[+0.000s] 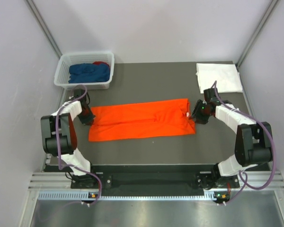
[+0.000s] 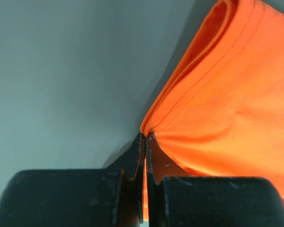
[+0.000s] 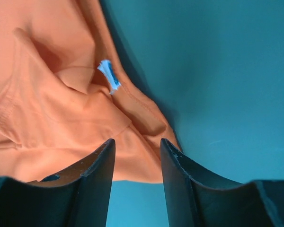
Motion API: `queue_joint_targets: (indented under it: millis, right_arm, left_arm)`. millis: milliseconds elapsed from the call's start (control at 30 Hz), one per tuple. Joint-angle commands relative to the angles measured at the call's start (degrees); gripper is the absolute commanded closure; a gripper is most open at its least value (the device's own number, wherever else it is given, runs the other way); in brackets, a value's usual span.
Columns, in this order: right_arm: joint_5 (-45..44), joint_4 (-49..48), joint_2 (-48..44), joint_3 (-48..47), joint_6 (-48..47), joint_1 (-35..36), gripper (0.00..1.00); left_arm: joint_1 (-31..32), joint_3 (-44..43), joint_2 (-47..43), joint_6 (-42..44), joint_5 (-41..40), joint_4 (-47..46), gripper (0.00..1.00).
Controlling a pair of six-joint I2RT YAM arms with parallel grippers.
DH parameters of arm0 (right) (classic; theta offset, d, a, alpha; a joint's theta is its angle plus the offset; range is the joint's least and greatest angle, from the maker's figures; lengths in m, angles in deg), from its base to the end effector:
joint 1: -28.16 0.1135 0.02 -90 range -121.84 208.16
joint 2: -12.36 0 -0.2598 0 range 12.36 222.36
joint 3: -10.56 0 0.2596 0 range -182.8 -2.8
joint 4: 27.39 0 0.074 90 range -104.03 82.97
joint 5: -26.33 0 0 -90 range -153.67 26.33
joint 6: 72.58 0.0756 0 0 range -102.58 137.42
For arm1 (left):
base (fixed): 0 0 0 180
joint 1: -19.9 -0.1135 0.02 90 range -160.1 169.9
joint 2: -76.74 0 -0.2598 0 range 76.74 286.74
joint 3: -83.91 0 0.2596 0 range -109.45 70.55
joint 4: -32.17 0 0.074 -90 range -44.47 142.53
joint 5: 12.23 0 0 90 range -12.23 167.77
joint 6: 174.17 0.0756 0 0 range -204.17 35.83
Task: Fold and stack the t-shirts
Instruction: Fold the tshirt
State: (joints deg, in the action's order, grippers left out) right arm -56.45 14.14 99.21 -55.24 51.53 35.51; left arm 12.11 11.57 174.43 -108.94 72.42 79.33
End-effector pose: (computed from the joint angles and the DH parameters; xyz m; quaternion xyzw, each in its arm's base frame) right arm 0.3128 0.0499 0.1474 0.2099 0.9467 0.1409 0.1996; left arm 0.3302 0.0523 0.1174 -0.2836 0.9457 0.0232 0.1570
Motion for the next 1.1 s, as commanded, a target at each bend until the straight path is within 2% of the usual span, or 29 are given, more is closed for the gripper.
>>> queue_joint_targets:
  millis: [0,133,167,233,300,400,533,667,800,833,867,933,967,1000,1067]
  right_arm:
    - [3.23,-2.41,-1.42,1.64,5.35,0.29,0.56]
    - [3.15,-1.44,-2.38,3.83,5.97,0.73,0.57]
    - [2.71,-2.14,-3.95,4.63,6.41,0.64,0.56]
    - [2.97,-3.72,-5.45,7.26,7.72,0.64,0.55]
    - [4.2,-5.57,-6.52,8.06,7.91,0.64,0.54]
    - [6.48,-5.75,-4.85,4.56,2.14,0.64,0.54]
    - [8.86,-2.69,-1.51,-2.48,-4.75,-0.41,0.54]
    - [7.3,-1.8,-1.33,-3.36,-2.66,-0.59,0.55]
    - [0.87,1.89,-2.12,-3.89,8.91,2.83,0.55]
    - [-1.14,2.77,-2.56,-3.89,14.35,5.36,0.55]
    - [-2.03,2.77,-2.82,-3.63,14.41,5.39,0.55]
    - [-4.83,3.21,-3.09,-2.93,23.34,9.42,0.54]
    - [-5.89,2.95,-3.44,-2.58,26.33,12.22,0.54]
    - [-6.86,2.43,-3.61,-1.96,31.15,13.55,0.54]
    - [-10.63,2.25,-3.62,-2.31,35.13,16.62,0.53]
  left_arm:
    - [-3.1,5.01,1.63,-0.53,-6.26,10.49,1.0]
    - [-7.22,4.75,1.54,-1.41,-4.94,11.37,1.0]
    - [-7.59,4.58,1.45,-1.76,-5.29,12.07,0.95]
    - [-8.81,4.58,0.75,-2.12,-5.99,12.25,0.7]
    - [-9.69,3.71,-0.57,-2.12,-4.94,12.78,0.56]
    - [-10.67,0.29,-1.97,-1.94,-5.9,14.88,0.5]
    - [-10.67,-5.61,-3.03,0.07,-6.09,16.82,0.49]
    - [-10.67,-6.24,-4.17,-0.27,-3.19,13.75,0.49]
    - [-10.58,-5.01,-5.4,-0.98,1.46,9.37,0.51]
    - [-10.49,-3.87,-7.32,0.42,9.05,5.87,0.5]
    - [-10.14,-3.86,-8.38,0.69,12.25,3.92,0.51]
    - [-6.73,-2.72,-10.66,1.57,19.46,-0.12,0.5]
    - [-4.8,-4.37,-10.94,1.83,19.06,-1.01,0.5]
    - [-0.16,-5.61,-10.94,2.27,18.1,-0.84,0.49]
    - [4.26,-8.07,-10.33,4.64,17.56,-0.67,0.49]
